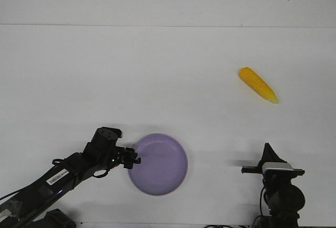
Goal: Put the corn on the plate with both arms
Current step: 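Drag the plate with the left gripper toward the robot and center, then release the plate and pull the left gripper back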
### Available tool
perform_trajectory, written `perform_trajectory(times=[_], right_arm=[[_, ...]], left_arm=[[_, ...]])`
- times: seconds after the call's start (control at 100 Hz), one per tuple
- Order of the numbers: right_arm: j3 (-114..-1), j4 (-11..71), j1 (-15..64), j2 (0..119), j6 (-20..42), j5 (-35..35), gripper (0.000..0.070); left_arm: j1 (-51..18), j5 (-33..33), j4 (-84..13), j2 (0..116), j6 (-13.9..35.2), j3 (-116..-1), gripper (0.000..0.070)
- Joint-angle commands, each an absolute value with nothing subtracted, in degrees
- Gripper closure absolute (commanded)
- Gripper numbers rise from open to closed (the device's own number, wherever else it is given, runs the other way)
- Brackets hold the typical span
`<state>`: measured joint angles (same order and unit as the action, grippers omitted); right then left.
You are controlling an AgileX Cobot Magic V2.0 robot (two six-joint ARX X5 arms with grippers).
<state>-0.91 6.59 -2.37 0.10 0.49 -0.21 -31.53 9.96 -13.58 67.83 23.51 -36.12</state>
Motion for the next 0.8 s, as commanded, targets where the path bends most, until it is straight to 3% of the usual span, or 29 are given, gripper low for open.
perform_trajectory(times=[0.0, 0.26, 0.42, 0.62, 0.79], right_arm=[[-0.7, 6.0, -2.5, 0.1, 1.5, -0.1, 0.0688], [-0.7, 6.0, -2.5, 0.1, 1.5, -0.1, 0.0688], [-0.7, 6.0, -2.5, 0.1, 1.5, -0.1, 0.0688], [-0.7, 5.8, -2.5, 0.1, 1.6, -0.1, 0.0688], [-0.7, 6.0, -2.5, 0.1, 13.0, -2.0, 0.0688]], left_arm=[[-32.0, 9.3, -13.4, 68.6, 23.2, -36.6, 0.0304], [-31.9, 8.6, -12.3, 63.1, 18.5, -36.7, 0.0304], [-31.9, 5.2, -11.4, 51.4, 16.1, -36.7, 0.0304], [-31.9, 1.0, -17.3, 33.5, 14.0, -35.6, 0.0306], [-31.9, 0.8, -19.1, 20.5, 14.6, -29.8, 0.0313]])
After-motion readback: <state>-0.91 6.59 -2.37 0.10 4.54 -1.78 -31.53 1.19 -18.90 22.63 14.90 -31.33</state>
